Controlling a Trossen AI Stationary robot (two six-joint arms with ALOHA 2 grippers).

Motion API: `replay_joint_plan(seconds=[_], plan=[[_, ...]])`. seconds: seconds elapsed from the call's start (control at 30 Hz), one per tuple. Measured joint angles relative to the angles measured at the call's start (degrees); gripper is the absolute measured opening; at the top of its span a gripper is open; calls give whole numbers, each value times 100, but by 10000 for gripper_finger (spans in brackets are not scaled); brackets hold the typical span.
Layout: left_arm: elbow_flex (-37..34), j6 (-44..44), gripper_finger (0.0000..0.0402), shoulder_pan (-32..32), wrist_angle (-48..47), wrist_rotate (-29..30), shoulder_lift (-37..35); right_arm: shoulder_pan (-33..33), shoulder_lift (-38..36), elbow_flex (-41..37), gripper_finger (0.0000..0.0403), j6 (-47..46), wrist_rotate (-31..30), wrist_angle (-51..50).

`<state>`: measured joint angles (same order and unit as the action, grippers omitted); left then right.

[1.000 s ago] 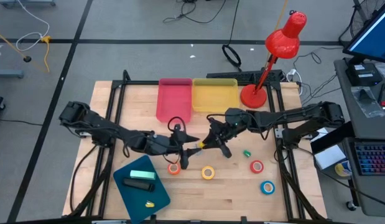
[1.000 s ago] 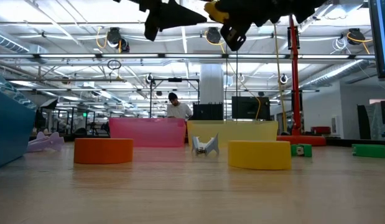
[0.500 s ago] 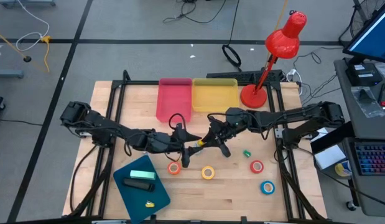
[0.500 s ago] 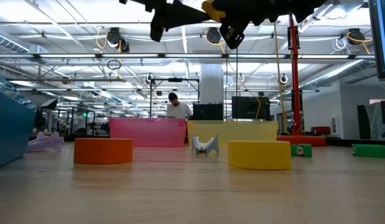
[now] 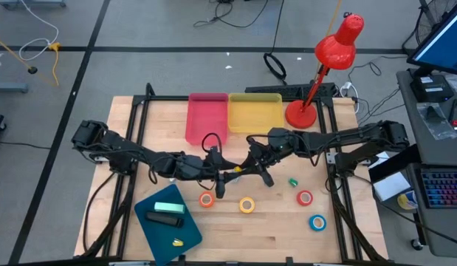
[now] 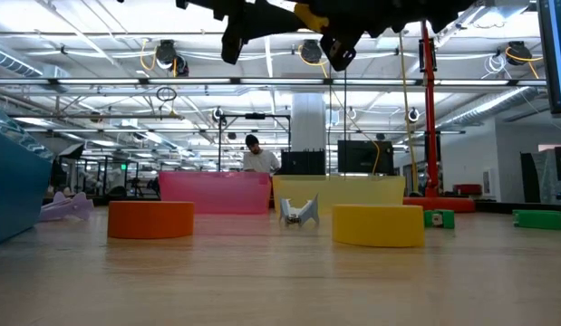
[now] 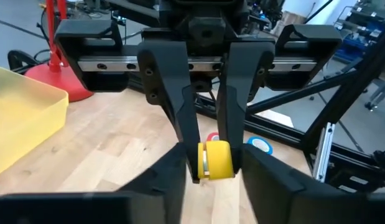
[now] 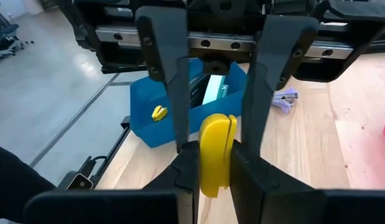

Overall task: Pick and place Stapler, Stapler remover, tape
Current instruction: Put the yellow stapler into the blue bin

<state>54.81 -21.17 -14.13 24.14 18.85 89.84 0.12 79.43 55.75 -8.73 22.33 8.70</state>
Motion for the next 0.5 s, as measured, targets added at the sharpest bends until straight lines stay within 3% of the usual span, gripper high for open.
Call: replay_joint_plan(seconds=[0.2,0.37,0.5], plan=[[-2,-230,61,-2,-11,-43,-7,4,-6,-11,44,6,21,-54],[-4,-285,58,-2,-14,-83,-7,2,-6,-11,45,-2,18,-64],[-4,-332,58,-2,-9,-113,-7,2,-6,-13,69,51,26,-62]])
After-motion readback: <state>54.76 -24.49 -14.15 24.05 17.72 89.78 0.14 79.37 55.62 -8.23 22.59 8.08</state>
